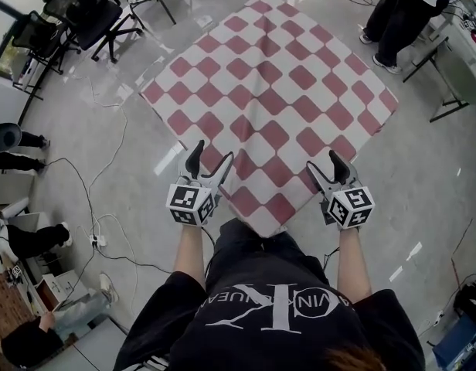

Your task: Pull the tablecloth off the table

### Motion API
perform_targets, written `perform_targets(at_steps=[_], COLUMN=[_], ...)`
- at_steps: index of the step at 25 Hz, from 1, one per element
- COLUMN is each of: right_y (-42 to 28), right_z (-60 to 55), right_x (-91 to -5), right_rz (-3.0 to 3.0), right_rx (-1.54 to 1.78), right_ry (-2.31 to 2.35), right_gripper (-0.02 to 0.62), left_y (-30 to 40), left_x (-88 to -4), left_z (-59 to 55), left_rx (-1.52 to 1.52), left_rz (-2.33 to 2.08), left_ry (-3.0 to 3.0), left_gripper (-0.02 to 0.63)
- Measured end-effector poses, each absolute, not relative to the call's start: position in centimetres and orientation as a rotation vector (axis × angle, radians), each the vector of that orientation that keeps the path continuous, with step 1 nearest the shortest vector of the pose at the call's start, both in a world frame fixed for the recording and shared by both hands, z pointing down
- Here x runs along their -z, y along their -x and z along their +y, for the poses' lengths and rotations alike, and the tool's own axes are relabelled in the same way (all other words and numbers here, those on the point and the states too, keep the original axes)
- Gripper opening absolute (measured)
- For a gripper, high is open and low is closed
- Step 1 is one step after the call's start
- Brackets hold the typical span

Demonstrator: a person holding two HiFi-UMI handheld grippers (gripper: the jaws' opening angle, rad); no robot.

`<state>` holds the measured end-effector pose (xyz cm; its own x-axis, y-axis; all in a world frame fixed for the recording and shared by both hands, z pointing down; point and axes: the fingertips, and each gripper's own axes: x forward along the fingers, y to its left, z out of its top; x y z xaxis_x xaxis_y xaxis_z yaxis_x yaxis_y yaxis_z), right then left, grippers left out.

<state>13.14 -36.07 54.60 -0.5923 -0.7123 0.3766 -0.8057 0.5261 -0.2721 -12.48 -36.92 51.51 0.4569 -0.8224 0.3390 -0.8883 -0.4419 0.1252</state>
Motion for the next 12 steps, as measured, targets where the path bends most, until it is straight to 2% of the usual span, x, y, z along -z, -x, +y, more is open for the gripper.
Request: perform_targets(at_steps=[12], right_y=[-14.9], right_z=[-41.2], right_x=[-58.8], right_rz=[-2.368], right_rx=[-0.602], right_ry=[-1.237], right_gripper=[0.299], left_y=[17.8], left_x=[-57.9], left_z=[-43.2], left_rx=[-0.411], left_rz=[-1.484], left_ry=[-2.238], left_gripper=[0.366])
